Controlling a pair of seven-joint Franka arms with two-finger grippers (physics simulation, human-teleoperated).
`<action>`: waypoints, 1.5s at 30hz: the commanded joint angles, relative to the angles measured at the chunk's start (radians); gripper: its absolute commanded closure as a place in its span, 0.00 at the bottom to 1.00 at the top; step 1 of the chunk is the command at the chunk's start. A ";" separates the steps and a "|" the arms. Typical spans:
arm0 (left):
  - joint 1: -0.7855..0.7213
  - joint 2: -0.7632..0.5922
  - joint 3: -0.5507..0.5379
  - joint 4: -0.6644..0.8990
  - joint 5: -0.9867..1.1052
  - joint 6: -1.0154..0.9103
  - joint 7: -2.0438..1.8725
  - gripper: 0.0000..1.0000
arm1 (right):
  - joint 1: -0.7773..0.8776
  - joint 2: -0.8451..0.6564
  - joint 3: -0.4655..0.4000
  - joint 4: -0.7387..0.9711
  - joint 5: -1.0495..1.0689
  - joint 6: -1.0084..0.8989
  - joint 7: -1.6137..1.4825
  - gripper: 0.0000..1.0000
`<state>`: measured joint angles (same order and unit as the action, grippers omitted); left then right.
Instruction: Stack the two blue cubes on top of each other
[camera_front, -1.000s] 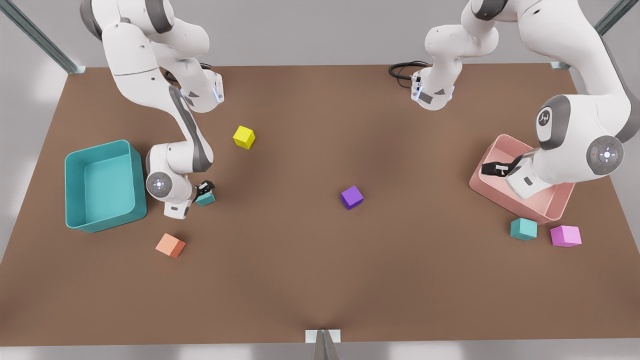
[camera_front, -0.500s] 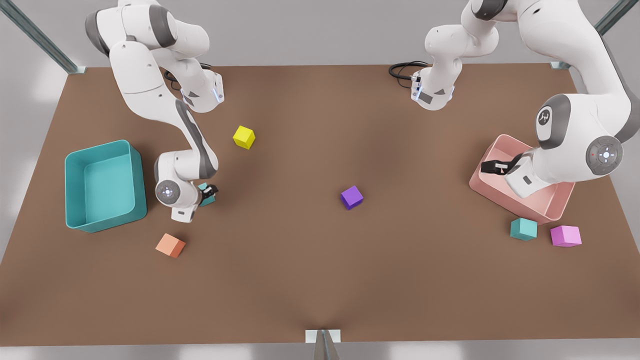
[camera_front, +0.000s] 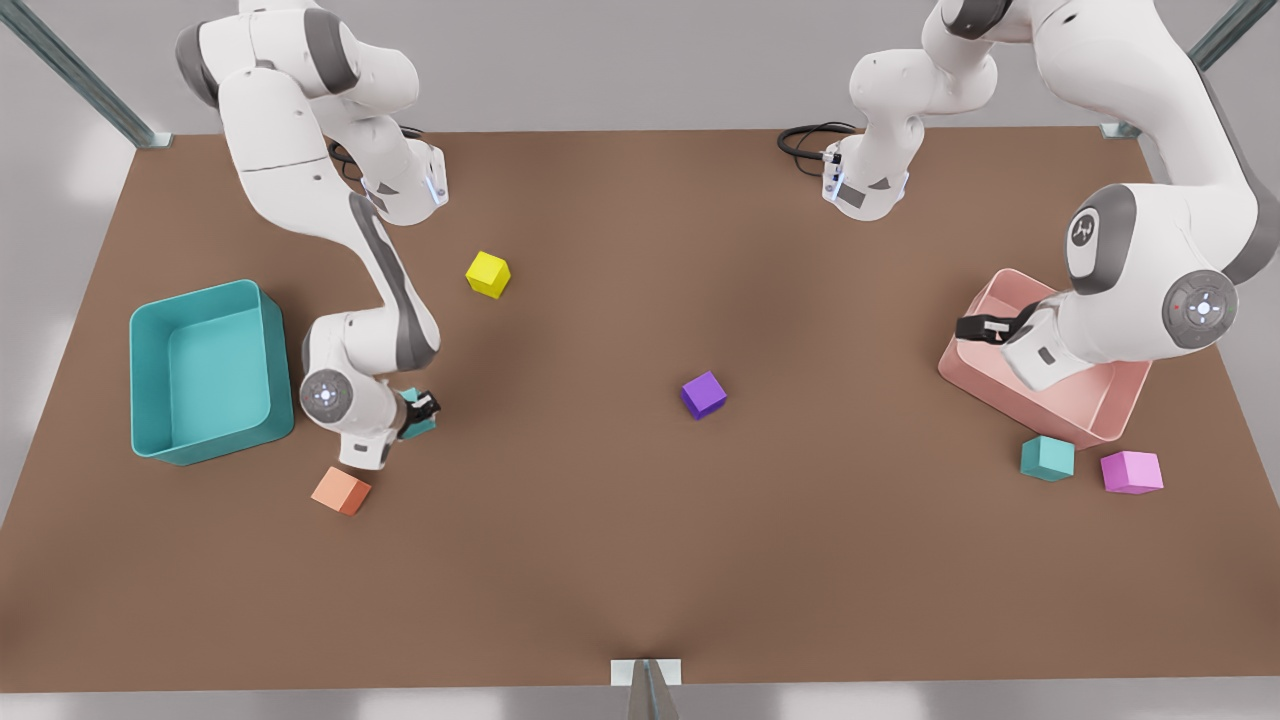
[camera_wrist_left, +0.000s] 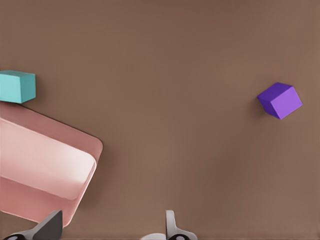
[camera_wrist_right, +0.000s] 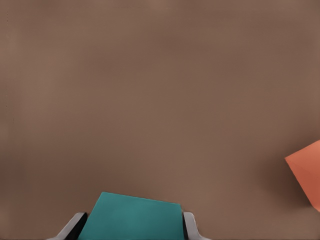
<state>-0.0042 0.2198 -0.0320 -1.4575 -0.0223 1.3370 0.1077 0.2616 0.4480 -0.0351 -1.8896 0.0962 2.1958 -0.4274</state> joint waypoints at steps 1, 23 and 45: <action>0.004 0.000 0.000 0.000 0.001 -0.018 0.000 0.00 | 0.071 0.020 0.001 0.081 0.082 -0.154 0.174 0.37; 0.184 0.371 0.147 0.003 -0.007 0.694 0.730 0.00 | 0.401 0.620 0.084 1.018 0.091 -0.142 0.863 0.00; 0.231 0.515 0.176 -0.004 -0.062 0.812 0.811 0.00 | -0.094 -0.345 0.023 0.345 -0.167 -0.708 0.429 0.00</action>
<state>0.2263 0.7340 0.1444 -1.4625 -0.0801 2.1236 0.7609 0.1521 0.1045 -0.0111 -1.5419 -0.0609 1.4593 0.0600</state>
